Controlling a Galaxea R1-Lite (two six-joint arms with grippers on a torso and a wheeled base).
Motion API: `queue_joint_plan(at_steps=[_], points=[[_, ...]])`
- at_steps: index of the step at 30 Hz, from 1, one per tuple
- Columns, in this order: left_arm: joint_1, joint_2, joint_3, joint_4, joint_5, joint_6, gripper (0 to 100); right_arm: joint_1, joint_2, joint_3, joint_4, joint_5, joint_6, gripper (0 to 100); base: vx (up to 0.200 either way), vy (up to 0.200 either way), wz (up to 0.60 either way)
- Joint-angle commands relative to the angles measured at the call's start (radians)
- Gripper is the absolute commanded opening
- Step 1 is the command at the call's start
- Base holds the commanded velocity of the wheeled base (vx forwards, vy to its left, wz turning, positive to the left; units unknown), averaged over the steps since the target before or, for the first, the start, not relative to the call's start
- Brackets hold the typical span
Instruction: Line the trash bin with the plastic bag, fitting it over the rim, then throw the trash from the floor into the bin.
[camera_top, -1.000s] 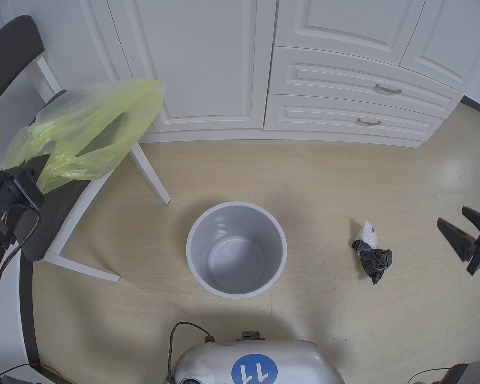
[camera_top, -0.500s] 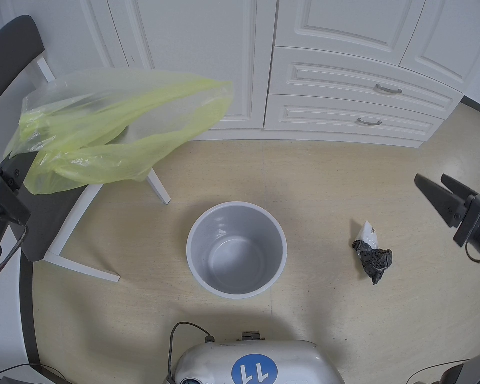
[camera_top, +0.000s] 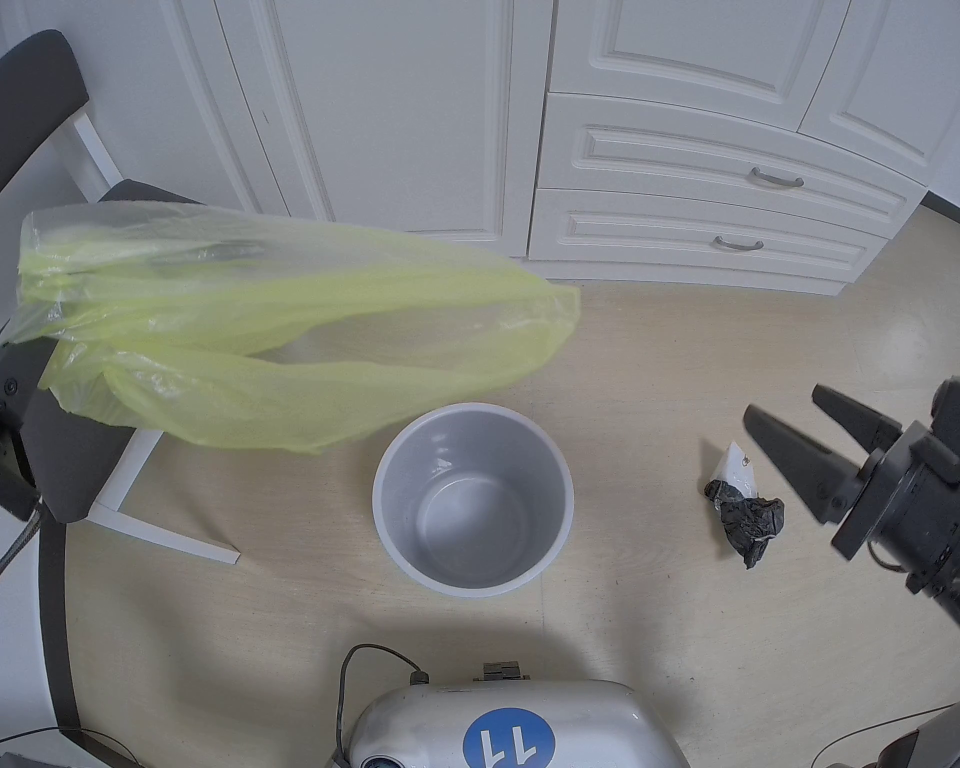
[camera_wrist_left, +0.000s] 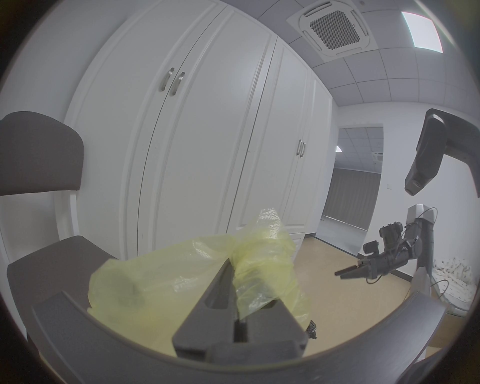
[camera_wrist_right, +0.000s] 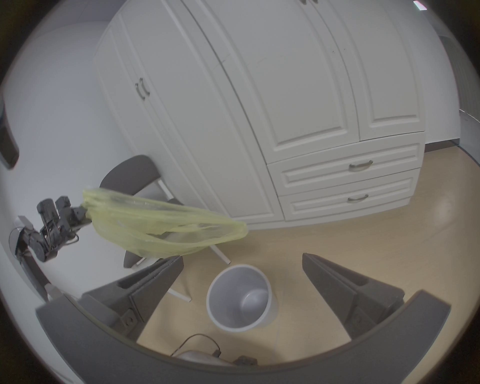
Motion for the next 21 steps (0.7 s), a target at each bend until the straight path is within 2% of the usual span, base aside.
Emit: queue_joint_plan(at_steps=[1, 8, 18, 21], points=[[-0.012, -0.009, 0.008, -0.003, -0.013, -0.007, 0, 0.066, 0.072, 0.04, -0.008, -0.019, 0.0, 100, 0.0, 0.0, 0.0], [-0.024, -0.011, 0.009, -0.003, -0.014, -0.004, 0, 0.101, 0.135, 0.063, -0.046, -0.068, 0.005, 100, 0.0, 0.0, 0.0], [-0.043, -0.011, 0.011, -0.004, -0.014, -0.007, 0, 0.106, 0.155, 0.109, -0.051, -0.056, -0.005, 100, 0.0, 0.0, 0.0], [-0.043, -0.011, 0.009, -0.006, -0.016, -0.009, 0, 0.132, 0.17, 0.127, -0.049, -0.054, -0.005, 100, 0.0, 0.0, 0.0]])
